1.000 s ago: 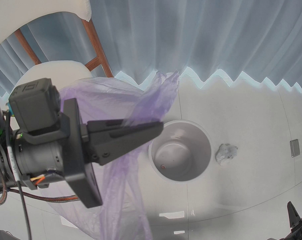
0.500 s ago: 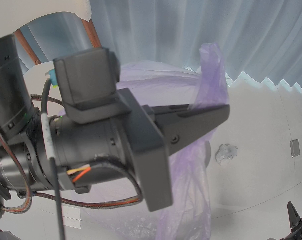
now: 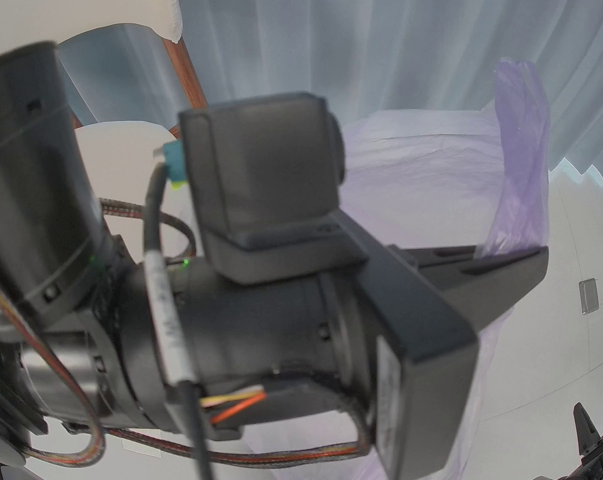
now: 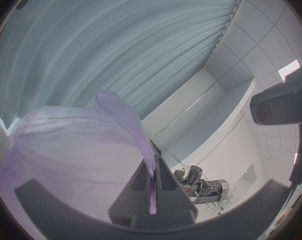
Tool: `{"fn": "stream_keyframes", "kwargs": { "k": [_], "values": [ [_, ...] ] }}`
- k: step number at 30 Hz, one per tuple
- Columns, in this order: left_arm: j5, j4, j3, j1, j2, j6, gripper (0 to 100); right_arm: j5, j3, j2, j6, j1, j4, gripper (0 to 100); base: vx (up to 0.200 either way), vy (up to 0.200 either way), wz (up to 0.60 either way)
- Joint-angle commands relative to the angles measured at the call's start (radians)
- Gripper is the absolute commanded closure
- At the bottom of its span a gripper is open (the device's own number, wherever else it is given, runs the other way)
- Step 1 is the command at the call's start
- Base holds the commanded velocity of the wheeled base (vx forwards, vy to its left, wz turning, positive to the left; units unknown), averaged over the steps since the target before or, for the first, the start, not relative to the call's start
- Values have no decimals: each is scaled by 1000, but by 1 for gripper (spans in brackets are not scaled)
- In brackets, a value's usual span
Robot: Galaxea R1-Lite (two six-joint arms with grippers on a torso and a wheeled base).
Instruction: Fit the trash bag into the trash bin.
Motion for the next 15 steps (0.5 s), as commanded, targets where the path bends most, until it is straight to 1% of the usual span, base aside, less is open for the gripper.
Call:
{"fn": "stream_keyframes", "kwargs": {
  "k": [1, 6, 8, 9, 13, 15],
  "values": [
    [0, -2, 2, 7, 32, 0, 100, 0, 18, -18, 0, -1, 0, 0, 0, 0, 0],
    [-2, -2, 2, 16, 44, 1, 100, 0, 18, -18, 0, 1, 0, 0, 0, 0, 0],
    [-5, -4, 9, 45, 61, 6, 100, 0, 18, -18, 0, 1, 0, 0, 0, 0, 0],
    [-5, -4, 9, 45, 61, 6, 100, 0, 18, -18, 0, 1, 0, 0, 0, 0, 0],
    [-13, -13, 17, 133, 98, 41, 100, 0, 18, -18, 0, -1, 0, 0, 0, 0, 0],
    [-37, -23, 20, 166, 112, 47, 100, 0, 18, -18, 0, 1, 0, 0, 0, 0, 0]
  ]
}}
